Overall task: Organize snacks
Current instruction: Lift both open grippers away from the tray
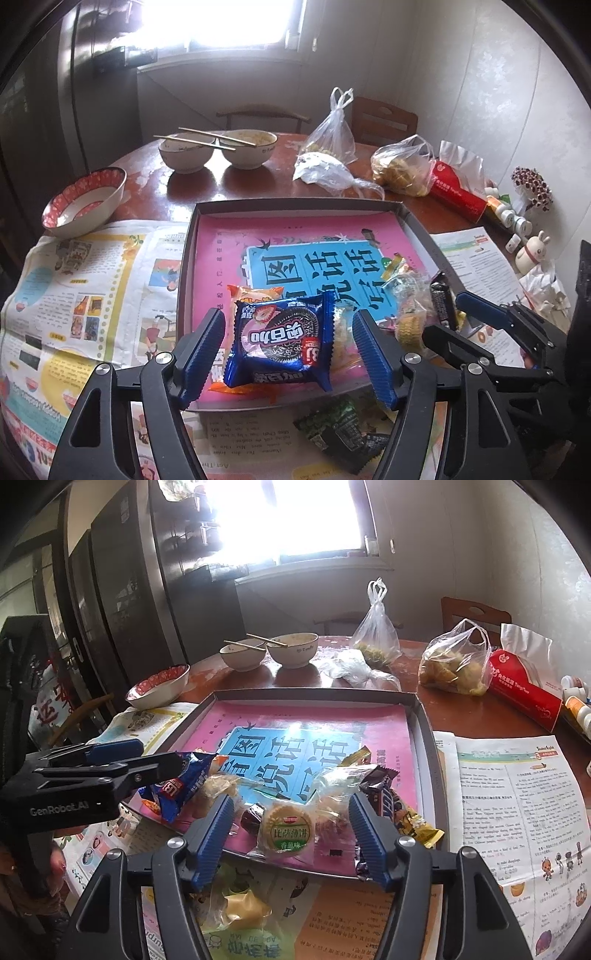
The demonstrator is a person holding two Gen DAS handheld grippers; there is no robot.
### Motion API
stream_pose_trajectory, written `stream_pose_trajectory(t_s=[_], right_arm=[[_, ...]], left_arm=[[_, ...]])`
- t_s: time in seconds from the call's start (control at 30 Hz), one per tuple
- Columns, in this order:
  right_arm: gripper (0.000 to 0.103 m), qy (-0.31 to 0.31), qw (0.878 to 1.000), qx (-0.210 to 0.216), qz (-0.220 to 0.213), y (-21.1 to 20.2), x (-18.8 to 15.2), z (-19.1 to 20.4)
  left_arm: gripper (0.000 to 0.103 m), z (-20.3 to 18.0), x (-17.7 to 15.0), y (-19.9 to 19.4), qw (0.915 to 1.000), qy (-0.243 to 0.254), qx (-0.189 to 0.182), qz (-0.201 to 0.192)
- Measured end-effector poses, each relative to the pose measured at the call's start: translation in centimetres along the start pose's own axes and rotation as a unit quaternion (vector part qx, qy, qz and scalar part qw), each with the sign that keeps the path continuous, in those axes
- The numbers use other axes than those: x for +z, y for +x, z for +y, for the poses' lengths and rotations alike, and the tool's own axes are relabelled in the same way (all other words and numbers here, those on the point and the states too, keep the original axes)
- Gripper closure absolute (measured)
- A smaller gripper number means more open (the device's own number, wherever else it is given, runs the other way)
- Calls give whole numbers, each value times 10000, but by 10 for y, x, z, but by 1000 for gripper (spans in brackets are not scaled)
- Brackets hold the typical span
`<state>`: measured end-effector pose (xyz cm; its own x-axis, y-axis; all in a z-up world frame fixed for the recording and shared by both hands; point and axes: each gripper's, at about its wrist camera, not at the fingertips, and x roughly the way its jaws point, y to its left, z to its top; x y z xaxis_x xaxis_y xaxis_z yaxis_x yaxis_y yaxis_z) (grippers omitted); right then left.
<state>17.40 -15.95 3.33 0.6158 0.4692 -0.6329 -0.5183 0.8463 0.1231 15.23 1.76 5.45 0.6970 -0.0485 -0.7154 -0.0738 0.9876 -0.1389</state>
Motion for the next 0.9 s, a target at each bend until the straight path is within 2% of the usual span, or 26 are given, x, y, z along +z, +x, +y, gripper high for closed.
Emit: stream_pose_trajectory(t_s=[0.27,0.33,0.9], right_arm=[[37,27,10000,-15,-55,-9,-2,-2],[32,38,10000,-18,-80,-12,-3,-2],[27,16,9998,9,-212,-31,-7,1]], left_arm=[[28,-5,-9,-15,9997,62,-240,-26],[27,-7,-13,-16,9997,123,-216,2],[27,-12,-35,-33,9994,241,-236,22]])
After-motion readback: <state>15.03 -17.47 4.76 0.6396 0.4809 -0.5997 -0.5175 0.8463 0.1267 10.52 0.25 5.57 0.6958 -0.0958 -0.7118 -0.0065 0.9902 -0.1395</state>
